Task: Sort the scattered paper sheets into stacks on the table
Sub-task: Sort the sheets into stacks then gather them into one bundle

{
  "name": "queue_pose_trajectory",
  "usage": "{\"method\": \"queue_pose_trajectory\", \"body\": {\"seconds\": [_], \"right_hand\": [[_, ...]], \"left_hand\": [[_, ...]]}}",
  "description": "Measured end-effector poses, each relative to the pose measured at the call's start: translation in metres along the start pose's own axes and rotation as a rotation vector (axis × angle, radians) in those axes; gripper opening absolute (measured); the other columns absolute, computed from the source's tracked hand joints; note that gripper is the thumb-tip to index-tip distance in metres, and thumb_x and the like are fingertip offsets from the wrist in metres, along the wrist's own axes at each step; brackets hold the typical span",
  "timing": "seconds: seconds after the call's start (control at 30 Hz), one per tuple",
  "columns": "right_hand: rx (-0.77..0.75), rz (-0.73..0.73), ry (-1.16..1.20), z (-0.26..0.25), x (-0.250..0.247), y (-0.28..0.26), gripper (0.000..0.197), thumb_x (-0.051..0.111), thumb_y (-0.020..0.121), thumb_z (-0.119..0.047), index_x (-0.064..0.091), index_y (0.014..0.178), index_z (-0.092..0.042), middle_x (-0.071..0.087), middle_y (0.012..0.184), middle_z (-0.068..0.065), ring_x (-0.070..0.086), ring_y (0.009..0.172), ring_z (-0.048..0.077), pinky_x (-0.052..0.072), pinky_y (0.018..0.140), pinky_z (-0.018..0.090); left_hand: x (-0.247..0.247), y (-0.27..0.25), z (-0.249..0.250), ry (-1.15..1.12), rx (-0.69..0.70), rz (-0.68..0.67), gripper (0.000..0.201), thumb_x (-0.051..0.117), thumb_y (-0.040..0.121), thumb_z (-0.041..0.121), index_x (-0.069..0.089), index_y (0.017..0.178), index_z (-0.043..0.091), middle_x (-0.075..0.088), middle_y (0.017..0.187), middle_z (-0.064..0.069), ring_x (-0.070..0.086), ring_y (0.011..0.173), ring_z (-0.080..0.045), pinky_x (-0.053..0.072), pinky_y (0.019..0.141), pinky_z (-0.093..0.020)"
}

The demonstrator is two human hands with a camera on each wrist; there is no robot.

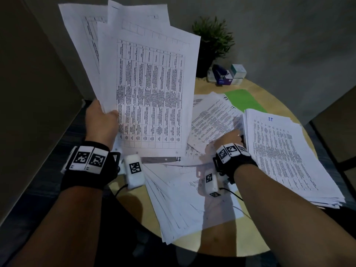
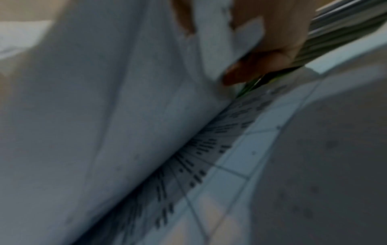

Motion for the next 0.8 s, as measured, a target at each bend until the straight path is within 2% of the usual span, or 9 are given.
{"method": "queue_pose_trajectory", "body": {"seconds": [0.13, 0.2, 0.27, 0.33, 0.4, 0.5, 0.57, 0.7, 0.8], "right_hand": [[0.030, -0.047, 0.259, 0.010, -0.012, -0.004, 0.055, 0.058, 0.090, -0.011, 0.036, 0.139, 0.000, 0.044, 0.139, 0.018, 0.048, 0.123, 0.035, 0.043, 0.081, 0.027], [0.061, -0.146, 0.293, 0.015, -0.013, -0.008, 0.046, 0.059, 0.092, -0.014, 0.046, 0.134, -0.001, 0.052, 0.133, 0.015, 0.053, 0.120, 0.032, 0.045, 0.058, 0.016], [0.071, -0.223, 0.288, 0.020, -0.011, -0.012, 0.034, 0.054, 0.096, -0.022, 0.057, 0.125, -0.005, 0.059, 0.126, 0.015, 0.057, 0.116, 0.030, 0.047, 0.061, 0.019], [0.076, -0.258, 0.290, 0.022, -0.010, -0.013, 0.027, 0.042, 0.099, -0.027, 0.064, 0.097, -0.011, 0.063, 0.099, 0.013, 0.060, 0.098, 0.027, 0.047, 0.072, 0.025], [0.036, -0.162, 0.281, 0.024, -0.018, -0.009, 0.029, 0.047, 0.096, -0.021, 0.047, 0.068, -0.014, 0.047, 0.072, 0.004, 0.050, 0.077, 0.022, 0.038, 0.060, 0.020], [-0.021, -0.099, 0.065, 0.027, -0.028, -0.008, 0.011, 0.055, 0.091, -0.012, 0.056, 0.083, -0.004, 0.055, 0.087, 0.012, 0.056, 0.087, 0.026, 0.038, 0.059, 0.024], [-0.040, -0.161, 0.016, 0.031, -0.025, -0.009, 0.023, 0.058, 0.091, -0.016, 0.064, 0.105, 0.001, 0.062, 0.107, 0.020, 0.060, 0.106, 0.032, 0.046, 0.071, 0.031], [-0.100, -0.122, -0.032, 0.034, -0.038, -0.018, 0.030, 0.053, 0.091, -0.010, 0.061, 0.117, 0.003, 0.061, 0.120, 0.021, 0.058, 0.097, 0.032, 0.043, 0.072, 0.027], [-0.158, -0.042, -0.009, 0.029, -0.057, -0.024, 0.036, 0.050, 0.093, -0.010, 0.058, 0.128, -0.003, 0.060, 0.125, 0.020, 0.058, 0.107, 0.034, 0.044, 0.077, 0.028]], "left_hand": [[0.004, 0.001, 0.000, 0.026, -0.001, -0.018, 0.036, 0.051, 0.084, -0.003, 0.059, 0.102, 0.027, 0.067, 0.107, 0.001, 0.065, 0.101, -0.019, 0.052, 0.095, -0.041], [0.004, 0.001, 0.001, 0.038, 0.012, -0.018, 0.036, 0.051, 0.085, -0.003, 0.058, 0.106, 0.025, 0.067, 0.109, -0.001, 0.065, 0.102, -0.019, 0.052, 0.095, -0.041], [0.005, -0.001, 0.002, 0.033, 0.008, -0.025, 0.036, 0.051, 0.086, -0.005, 0.058, 0.106, 0.025, 0.067, 0.109, -0.001, 0.065, 0.102, -0.019, 0.052, 0.094, -0.039], [0.004, -0.003, 0.001, 0.007, -0.007, -0.032, 0.038, 0.050, 0.086, -0.006, 0.059, 0.104, 0.026, 0.068, 0.108, -0.001, 0.065, 0.103, -0.019, 0.052, 0.094, -0.040], [0.003, -0.003, 0.000, -0.006, -0.012, -0.039, 0.039, 0.049, 0.086, -0.008, 0.059, 0.104, 0.025, 0.068, 0.107, -0.001, 0.065, 0.102, -0.020, 0.052, 0.094, -0.040], [0.003, -0.004, 0.000, -0.009, -0.009, -0.051, 0.040, 0.049, 0.086, -0.008, 0.060, 0.107, 0.024, 0.067, 0.106, -0.001, 0.065, 0.103, -0.021, 0.052, 0.092, -0.038], [0.003, -0.004, -0.002, -0.008, -0.013, -0.057, 0.040, 0.049, 0.085, -0.008, 0.060, 0.106, 0.024, 0.068, 0.106, -0.002, 0.065, 0.103, -0.023, 0.053, 0.091, -0.040], [0.002, -0.003, -0.007, 0.000, -0.038, -0.074, 0.042, 0.049, 0.084, -0.007, 0.062, 0.103, 0.028, 0.069, 0.107, -0.001, 0.066, 0.102, -0.021, 0.053, 0.093, -0.042], [0.004, -0.002, -0.009, -0.004, -0.047, -0.094, 0.043, 0.049, 0.085, -0.008, 0.061, 0.104, 0.028, 0.069, 0.106, 0.000, 0.066, 0.102, -0.021, 0.053, 0.091, -0.040]]}}
Point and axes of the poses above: each hand's wrist, its own y-axis towards the middle knuckle, its own x-axis out of the palm, z = x × y, the point moved 8 cm from there along y, towards the middle knuckle
